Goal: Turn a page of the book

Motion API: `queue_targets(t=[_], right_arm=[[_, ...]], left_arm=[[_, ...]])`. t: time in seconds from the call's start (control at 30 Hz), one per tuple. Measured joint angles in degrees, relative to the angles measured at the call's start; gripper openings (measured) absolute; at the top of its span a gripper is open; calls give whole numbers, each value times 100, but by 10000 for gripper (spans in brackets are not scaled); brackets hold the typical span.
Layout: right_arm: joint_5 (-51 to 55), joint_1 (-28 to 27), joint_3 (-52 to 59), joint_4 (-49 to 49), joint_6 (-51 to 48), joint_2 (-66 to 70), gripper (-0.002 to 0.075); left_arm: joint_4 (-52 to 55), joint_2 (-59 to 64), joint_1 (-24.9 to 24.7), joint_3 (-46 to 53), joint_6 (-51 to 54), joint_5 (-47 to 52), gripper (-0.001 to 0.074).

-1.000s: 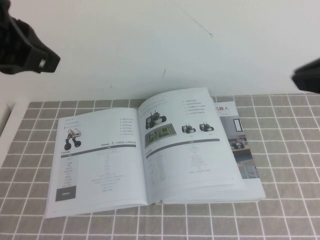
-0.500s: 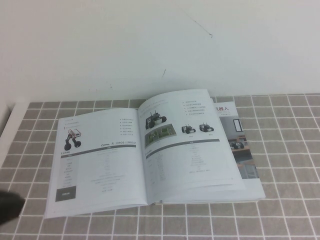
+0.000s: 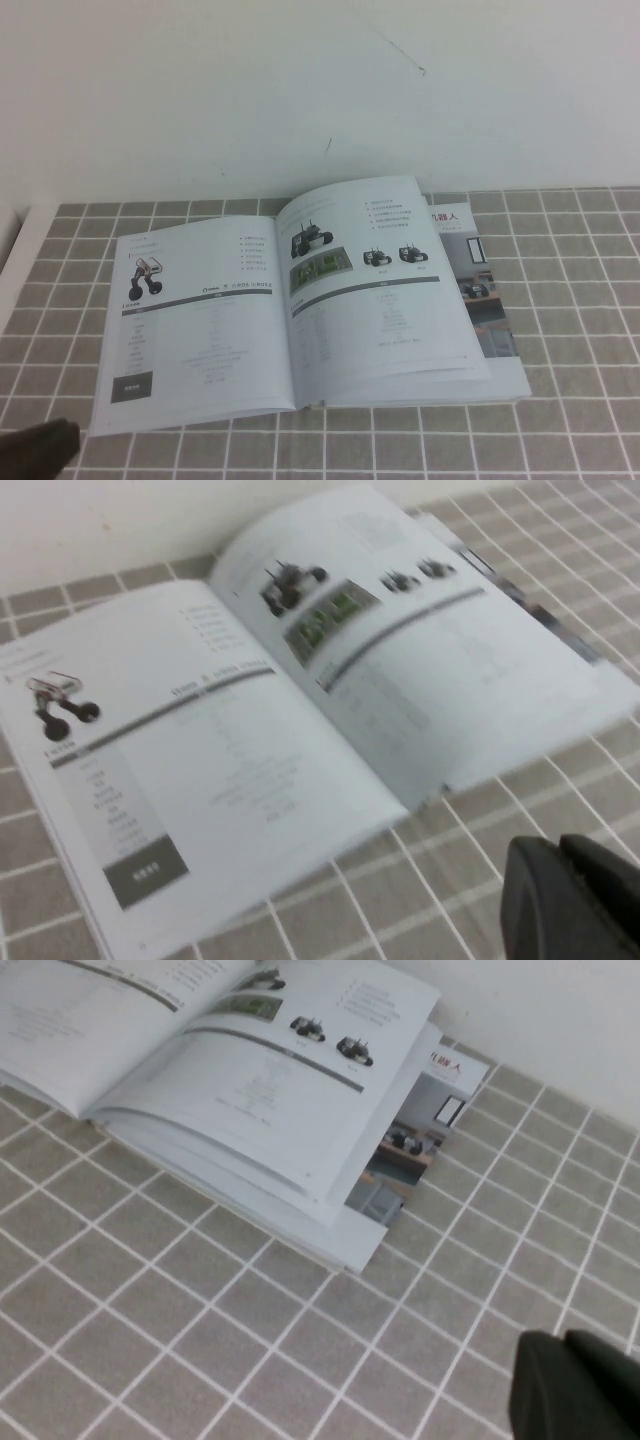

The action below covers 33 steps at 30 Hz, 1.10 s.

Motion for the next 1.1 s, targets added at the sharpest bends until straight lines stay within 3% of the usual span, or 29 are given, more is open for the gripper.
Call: queue_targets(t=[0.17,0.3,0.73,0.93,1.1], right_arm=[[-383,0,867,-1,12,0,-1],[-657,0,1464,-1,12,0,-1],[-1169,0,1994,22,12,0,-1],[-1169,0,1994,22,12,0,-1],[-1169,0,1994,22,12,0,-1]], left_arm=[[-358,-1,0,1064,0,-2279,-3],[-443,-1,0,1588,0,-3117,-3],[-529,-57,0,2982,0,-3302,-3],[-504,-1067,0,3144,0,-3105,-3],[266,-1882,0,3144,0,-3091,-3]])
